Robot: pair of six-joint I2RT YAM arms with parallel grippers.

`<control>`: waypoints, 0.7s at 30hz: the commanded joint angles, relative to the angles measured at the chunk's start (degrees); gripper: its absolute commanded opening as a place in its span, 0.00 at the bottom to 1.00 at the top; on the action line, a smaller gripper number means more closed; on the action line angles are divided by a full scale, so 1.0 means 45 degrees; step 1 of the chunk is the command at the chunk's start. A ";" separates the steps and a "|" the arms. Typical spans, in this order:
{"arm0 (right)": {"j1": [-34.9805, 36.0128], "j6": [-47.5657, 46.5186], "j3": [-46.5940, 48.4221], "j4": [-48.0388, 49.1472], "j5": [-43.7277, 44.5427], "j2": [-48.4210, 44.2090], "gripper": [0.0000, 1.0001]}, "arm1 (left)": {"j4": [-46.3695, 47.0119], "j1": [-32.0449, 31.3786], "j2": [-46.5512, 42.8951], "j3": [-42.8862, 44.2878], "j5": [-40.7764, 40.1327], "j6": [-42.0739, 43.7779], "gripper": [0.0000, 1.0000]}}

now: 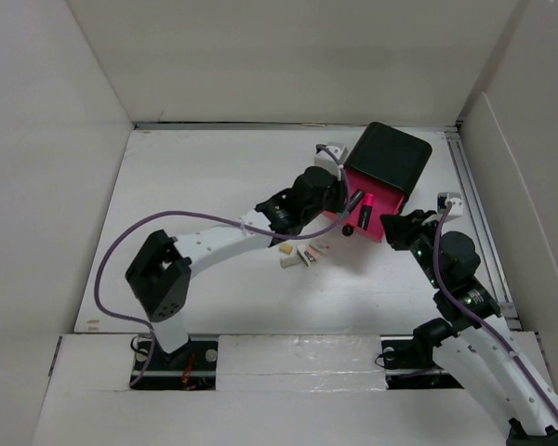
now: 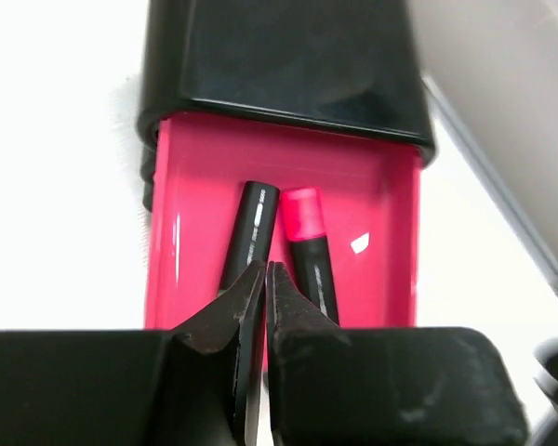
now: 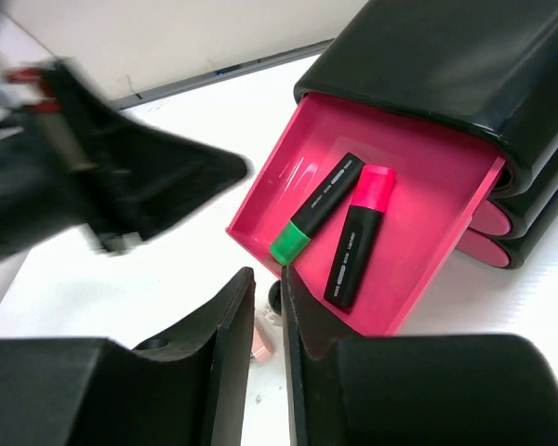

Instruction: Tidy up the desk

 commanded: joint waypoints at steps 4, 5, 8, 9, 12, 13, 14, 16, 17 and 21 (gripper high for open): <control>0.0093 -0.0084 -0.0020 0.0665 -0.0133 0.0052 0.16 | 0.1523 0.0007 -0.3251 -0.2832 0.0727 0.0012 0.00; 0.0093 -0.0103 0.0000 0.0684 -0.0133 0.0052 0.14 | 0.1736 -0.0109 -0.3444 -0.3257 0.0785 0.0090 0.00; 0.0093 -0.0084 -0.0020 0.0723 -0.0211 0.0149 0.07 | 0.1739 -0.0227 -0.3856 -0.4646 0.1019 0.0111 0.00; 0.0093 -0.0084 -0.0020 0.0742 -0.0250 0.0207 0.06 | 0.1719 -0.0227 -0.3799 -0.5074 0.1310 -0.0006 0.00; 0.0093 -0.0064 0.0019 0.0801 -0.0270 0.0266 0.07 | 0.2263 -0.0227 -0.3642 -0.5895 0.2265 -0.0436 0.16; 0.0093 -0.0103 0.0000 0.0801 -0.0250 0.0305 0.11 | 0.2381 -0.0227 -0.3468 -0.5976 0.2754 -0.0611 0.30; 0.0093 -0.0103 0.0019 0.0743 -0.0192 0.0247 0.13 | 0.2518 -0.0227 -0.3331 -0.5977 0.2894 -0.0651 0.34; 0.0093 -0.0103 0.0000 0.0723 -0.0152 0.0189 0.21 | 0.2578 -0.0227 -0.2922 -0.5821 0.3110 -0.0691 0.38; 0.0093 -0.0123 0.0000 0.0723 -0.0133 0.0169 0.23 | 0.2674 -0.0227 -0.2784 -0.5743 0.3187 -0.0652 0.38; 0.0093 -0.0142 0.0019 0.0606 -0.0075 0.0149 0.33 | 0.2773 -0.0227 -0.1925 -0.5041 0.3713 -0.0515 0.43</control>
